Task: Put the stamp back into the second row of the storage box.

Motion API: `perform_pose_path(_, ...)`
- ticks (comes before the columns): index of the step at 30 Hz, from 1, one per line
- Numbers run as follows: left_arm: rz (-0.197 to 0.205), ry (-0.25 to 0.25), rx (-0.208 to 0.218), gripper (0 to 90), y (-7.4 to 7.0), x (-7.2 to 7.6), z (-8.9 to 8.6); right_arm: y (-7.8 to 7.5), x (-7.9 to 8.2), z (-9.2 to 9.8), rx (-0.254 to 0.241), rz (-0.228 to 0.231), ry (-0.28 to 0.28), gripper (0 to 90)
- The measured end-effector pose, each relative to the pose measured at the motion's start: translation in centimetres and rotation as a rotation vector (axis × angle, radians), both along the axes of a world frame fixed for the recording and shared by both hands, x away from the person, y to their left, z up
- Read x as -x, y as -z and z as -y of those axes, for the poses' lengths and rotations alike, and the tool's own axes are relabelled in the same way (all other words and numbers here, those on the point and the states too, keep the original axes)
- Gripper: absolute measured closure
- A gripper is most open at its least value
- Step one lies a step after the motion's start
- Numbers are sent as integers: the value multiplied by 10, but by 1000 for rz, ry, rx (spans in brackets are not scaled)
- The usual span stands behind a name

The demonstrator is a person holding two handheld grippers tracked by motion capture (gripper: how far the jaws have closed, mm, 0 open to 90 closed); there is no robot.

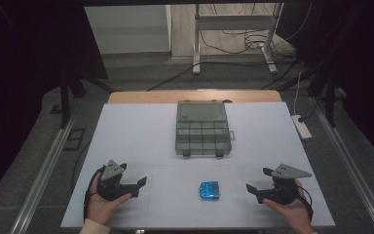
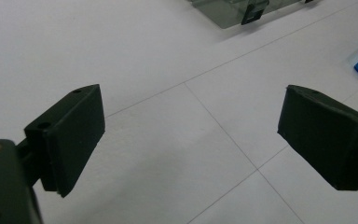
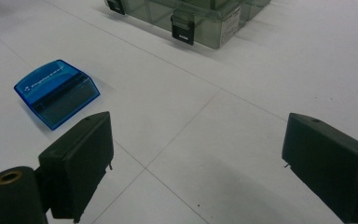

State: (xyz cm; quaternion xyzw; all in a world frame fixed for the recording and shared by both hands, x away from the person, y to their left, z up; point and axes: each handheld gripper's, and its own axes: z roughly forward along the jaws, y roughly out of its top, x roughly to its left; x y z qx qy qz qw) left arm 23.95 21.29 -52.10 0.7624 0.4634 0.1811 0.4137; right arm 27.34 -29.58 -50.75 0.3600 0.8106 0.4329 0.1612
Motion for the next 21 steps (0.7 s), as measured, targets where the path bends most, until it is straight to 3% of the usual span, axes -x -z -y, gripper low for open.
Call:
perform_pose_path(11, -11, 3, -9, 77, 2, 1, 0, 3, -7, -4, 4, -12, -21, 104)
perform_pose_path(21, -9, 20, -27, 72, 4, 5, 1, 0, -2, -8, 19, 3, -28, 107)
